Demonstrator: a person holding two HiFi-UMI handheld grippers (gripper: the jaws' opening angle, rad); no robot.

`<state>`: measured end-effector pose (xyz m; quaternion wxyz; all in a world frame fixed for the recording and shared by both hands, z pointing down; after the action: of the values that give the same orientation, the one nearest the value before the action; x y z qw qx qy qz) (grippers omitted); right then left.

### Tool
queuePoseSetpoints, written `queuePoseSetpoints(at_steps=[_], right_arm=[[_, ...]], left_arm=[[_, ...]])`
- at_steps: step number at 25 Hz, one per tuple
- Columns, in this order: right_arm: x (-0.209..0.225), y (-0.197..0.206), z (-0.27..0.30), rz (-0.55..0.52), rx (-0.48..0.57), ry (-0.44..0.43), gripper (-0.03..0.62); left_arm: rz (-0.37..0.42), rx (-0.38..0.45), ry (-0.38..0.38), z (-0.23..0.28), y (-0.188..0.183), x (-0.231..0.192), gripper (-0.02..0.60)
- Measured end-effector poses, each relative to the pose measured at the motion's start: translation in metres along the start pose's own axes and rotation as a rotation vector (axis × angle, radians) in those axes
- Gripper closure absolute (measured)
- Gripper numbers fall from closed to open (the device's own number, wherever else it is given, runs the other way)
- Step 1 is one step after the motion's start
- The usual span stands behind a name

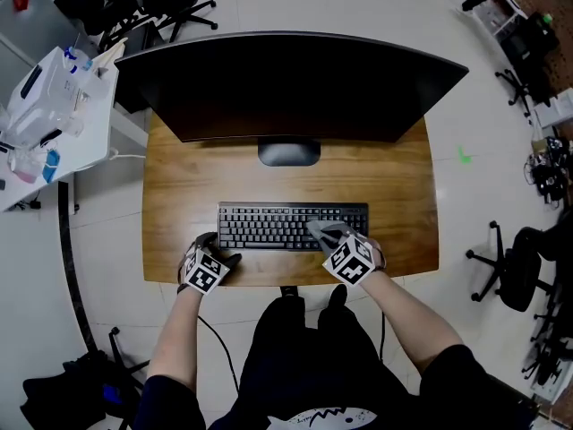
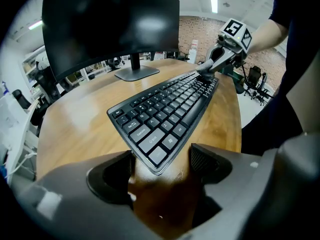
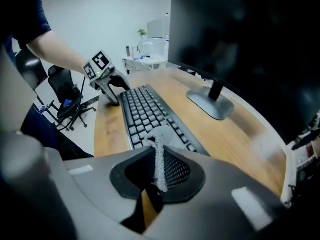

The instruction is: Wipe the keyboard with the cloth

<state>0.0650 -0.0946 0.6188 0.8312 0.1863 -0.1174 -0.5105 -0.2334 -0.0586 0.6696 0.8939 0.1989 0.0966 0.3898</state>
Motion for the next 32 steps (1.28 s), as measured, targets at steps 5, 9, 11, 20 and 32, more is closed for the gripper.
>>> queuePoseSetpoints(at_steps=[5, 9, 11, 20, 32], right_arm=[[-0.041, -0.01, 0.028, -0.189, -0.06, -0.031, 0.565], [-0.044, 0.016, 0.035, -0.278, -0.143, -0.019, 0.563], [-0.035, 0.028, 0.029, -0.251, -0.149, -0.005, 0.565], [0.008, 0.099, -0.004, -0.107, -0.212, 0.065, 0.565], [0.047, 0.142, -0.051, 0.16, -0.137, 0.153, 0.565]], left_arm=[[0.007, 0.004, 0.001, 0.001, -0.003, 0.0, 0.219], [0.005, -0.001, 0.005, 0.001, -0.003, 0.0, 0.219], [0.008, 0.009, 0.005, 0.001, -0.003, 0.0, 0.219], [0.008, -0.002, 0.002, 0.003, -0.001, -0.001, 0.219], [0.0, -0.047, -0.014, 0.002, -0.005, 0.001, 0.22]])
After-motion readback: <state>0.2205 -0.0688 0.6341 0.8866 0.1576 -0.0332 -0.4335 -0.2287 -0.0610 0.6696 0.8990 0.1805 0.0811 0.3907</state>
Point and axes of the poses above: the fingertips, and each gripper's own axes: z forward along the fingers, x to its right, y out of its underside, the point moved 7 cm from there along -z, backward along the fingers, and after that the axes turned 5 degrees about -x, right-handed, at the moved point
